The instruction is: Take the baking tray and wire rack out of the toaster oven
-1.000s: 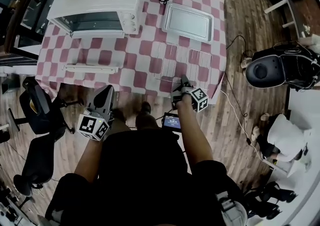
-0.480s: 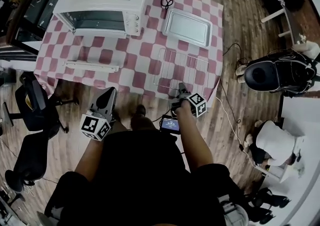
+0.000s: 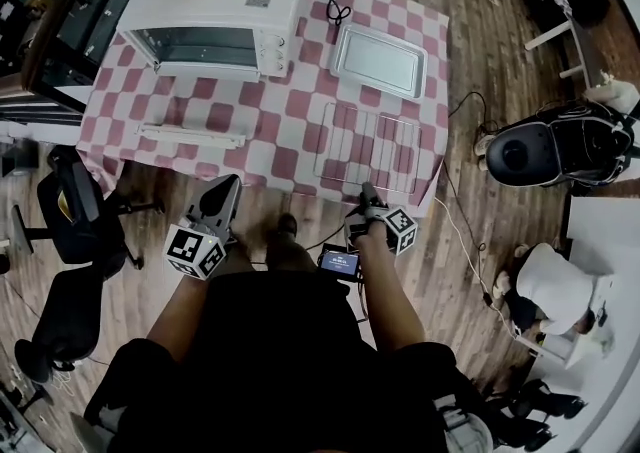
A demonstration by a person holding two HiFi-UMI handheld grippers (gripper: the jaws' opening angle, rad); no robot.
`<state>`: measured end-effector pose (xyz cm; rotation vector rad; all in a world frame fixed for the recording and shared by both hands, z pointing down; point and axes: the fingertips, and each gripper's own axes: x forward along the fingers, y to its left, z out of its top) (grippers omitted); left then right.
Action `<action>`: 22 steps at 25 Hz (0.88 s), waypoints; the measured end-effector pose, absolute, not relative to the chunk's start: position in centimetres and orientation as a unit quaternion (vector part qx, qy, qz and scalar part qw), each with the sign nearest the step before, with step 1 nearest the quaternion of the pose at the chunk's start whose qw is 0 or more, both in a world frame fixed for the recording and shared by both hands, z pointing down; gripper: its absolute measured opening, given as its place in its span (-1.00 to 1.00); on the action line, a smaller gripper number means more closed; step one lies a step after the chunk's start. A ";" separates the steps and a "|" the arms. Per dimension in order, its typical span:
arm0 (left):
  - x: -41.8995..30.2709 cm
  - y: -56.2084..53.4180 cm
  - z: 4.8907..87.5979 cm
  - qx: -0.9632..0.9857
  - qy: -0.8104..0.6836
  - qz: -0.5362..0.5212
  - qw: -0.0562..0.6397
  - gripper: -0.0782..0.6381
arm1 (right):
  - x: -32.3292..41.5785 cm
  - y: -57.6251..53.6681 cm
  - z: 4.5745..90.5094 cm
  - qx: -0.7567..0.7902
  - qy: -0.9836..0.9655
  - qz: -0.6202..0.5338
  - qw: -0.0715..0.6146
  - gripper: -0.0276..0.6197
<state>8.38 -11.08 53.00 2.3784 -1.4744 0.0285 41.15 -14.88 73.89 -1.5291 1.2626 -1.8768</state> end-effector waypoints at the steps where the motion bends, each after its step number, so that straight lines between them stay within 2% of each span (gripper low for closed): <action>1: 8.5 -11.1 52.8 0.842 -0.513 0.012 0.168 -0.80 | 40.7 -14.9 73.1 -0.535 0.463 -0.671 0.223 -0.46; 6: 8.3 -10.9 51.3 0.864 -0.480 0.011 0.152 -0.80 | 37.5 -15.6 62.8 -0.459 0.602 -0.576 0.308 -0.47; 9: 7.7 -10.3 49.6 0.880 -0.455 0.005 0.133 -0.80 | 35.2 -14.7 54.0 -0.412 0.707 -0.459 0.347 -0.60; 11: 6.7 -9.4 48.3 0.889 -0.443 0.000 0.118 -0.80 | 33.0 -13.1 48.6 -0.385 0.760 -0.381 0.358 -0.76; 13: 5.0 -8.1 47.1 0.892 -0.439 -0.009 0.104 -0.80 | 30.7 -11.0 44.3 -0.384 0.807 -0.296 0.337 -0.85; 18: 0.5 -4.4 43.5 0.894 -0.438 -0.046 0.078 -0.80 | 26.3 -5.7 35.8 -0.413 0.877 -0.041 0.242 -0.85; 22: -2.3 -0.3 41.9 0.898 -0.431 -0.059 0.064 -0.80 | 22.0 -0.9 33.0 -0.408 0.890 0.074 0.191 -0.85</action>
